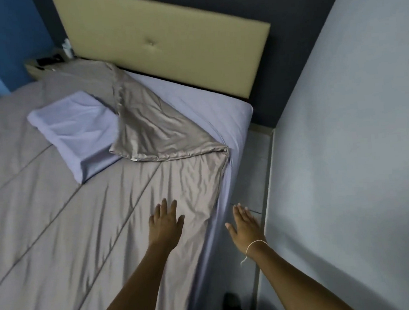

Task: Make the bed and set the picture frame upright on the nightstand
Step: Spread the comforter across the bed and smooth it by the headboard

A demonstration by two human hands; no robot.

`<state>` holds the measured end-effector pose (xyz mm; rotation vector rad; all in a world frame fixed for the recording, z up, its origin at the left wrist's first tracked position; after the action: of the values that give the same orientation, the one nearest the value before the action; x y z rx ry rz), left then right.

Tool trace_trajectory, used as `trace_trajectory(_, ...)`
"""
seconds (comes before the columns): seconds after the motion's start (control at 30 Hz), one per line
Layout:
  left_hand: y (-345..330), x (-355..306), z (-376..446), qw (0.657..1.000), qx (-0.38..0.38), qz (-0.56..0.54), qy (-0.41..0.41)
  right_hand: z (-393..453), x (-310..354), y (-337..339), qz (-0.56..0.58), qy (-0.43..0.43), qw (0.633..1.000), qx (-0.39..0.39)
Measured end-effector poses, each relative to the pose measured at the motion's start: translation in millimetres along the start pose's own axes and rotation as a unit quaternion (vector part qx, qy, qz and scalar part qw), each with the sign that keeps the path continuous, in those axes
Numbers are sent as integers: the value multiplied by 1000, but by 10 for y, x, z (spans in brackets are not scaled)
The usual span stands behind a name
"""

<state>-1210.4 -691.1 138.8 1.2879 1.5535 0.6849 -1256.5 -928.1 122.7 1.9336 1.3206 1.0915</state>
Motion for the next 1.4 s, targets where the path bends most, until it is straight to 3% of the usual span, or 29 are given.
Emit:
trace_trajectory(0.2,268,-368,989,998,-17,-24,51,1216,-285,620,-38,16,998,39)
trace_trajectory(0.47,702,-934,2362,992,-44,-54,110,2594,-339,1628,-82,110,990,43)
trace_trajectory(0.63,727,-989,3092,984,-45,-79,153,3361,-443,1969,-72,126,987,71)
trace_trajectory(0.93,637,-834,4236,945,-52,-160,280,4790,-382,2625,-137,173,967,126)
trace_trajectory(1.27,1072,-1129,5411,918,-73,-202,333,6166,123,3514,-217,244,933,150)
trace_trajectory(1.4,1187,-1021,5725,878,-103,-245,399,6701,374,3652,-260,290,903,180)
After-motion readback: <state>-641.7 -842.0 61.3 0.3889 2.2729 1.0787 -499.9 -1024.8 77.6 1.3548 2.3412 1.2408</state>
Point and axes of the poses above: each hand's wrist, its own z-axis towards the middle knuckle, its own y-axis out of the back of the hand, x = y × z, the point moved 3 cm from there along z, towards the middle knuckle, and after that the axes turned 12 degrees about x, right-handed, at the moved point
